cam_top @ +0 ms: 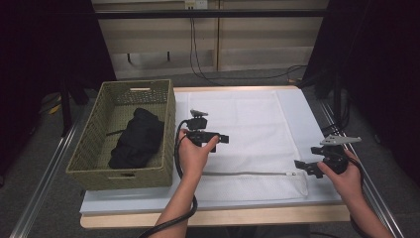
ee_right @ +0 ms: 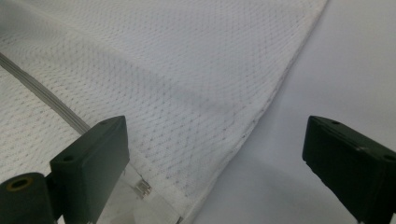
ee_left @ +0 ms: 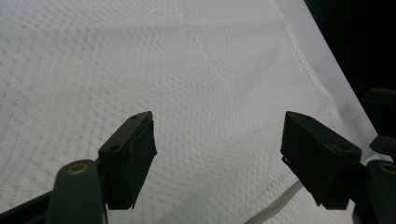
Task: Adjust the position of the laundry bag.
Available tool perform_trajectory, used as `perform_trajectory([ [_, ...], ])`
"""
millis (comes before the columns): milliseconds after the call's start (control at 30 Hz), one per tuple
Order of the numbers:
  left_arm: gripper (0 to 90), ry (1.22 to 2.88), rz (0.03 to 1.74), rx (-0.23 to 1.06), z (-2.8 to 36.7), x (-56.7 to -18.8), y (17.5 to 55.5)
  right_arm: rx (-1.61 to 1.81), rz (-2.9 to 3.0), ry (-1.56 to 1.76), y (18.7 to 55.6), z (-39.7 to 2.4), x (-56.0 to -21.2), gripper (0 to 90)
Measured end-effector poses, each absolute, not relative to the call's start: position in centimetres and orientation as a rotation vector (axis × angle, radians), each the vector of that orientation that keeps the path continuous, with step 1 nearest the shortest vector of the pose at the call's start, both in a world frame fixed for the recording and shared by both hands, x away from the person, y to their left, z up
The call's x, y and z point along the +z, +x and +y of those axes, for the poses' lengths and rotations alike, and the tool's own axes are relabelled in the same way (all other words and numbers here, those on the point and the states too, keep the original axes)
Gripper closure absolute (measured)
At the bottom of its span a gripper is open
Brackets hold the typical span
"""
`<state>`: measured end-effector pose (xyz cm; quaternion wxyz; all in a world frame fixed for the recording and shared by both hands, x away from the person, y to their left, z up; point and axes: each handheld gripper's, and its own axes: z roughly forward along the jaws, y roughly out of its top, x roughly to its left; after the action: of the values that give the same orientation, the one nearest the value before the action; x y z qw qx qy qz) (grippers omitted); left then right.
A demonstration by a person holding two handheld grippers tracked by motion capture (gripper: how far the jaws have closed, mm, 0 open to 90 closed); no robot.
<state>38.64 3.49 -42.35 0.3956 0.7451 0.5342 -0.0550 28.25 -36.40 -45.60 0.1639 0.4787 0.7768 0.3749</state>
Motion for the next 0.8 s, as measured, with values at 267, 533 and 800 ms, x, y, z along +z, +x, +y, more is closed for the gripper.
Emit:
perform_trajectory([
  [267, 24.6, 1.935, 1.296, -0.179, 2.0, -42.6, 38.0, 1.069, 2.209, 1.365, 28.3, -36.7, -45.7, 6.7],
  [533, 23.2, 1.966, 1.263, -0.192, 0.5, -42.8, 37.7, 1.066, 2.202, 1.358, 28.2, -36.8, -45.6, 6.7],
  [800, 22.5, 1.997, 1.229, -0.208, -0.7, -42.8, 37.3, 1.068, 2.205, 1.363, 28.1, -36.9, -45.7, 6.7],
])
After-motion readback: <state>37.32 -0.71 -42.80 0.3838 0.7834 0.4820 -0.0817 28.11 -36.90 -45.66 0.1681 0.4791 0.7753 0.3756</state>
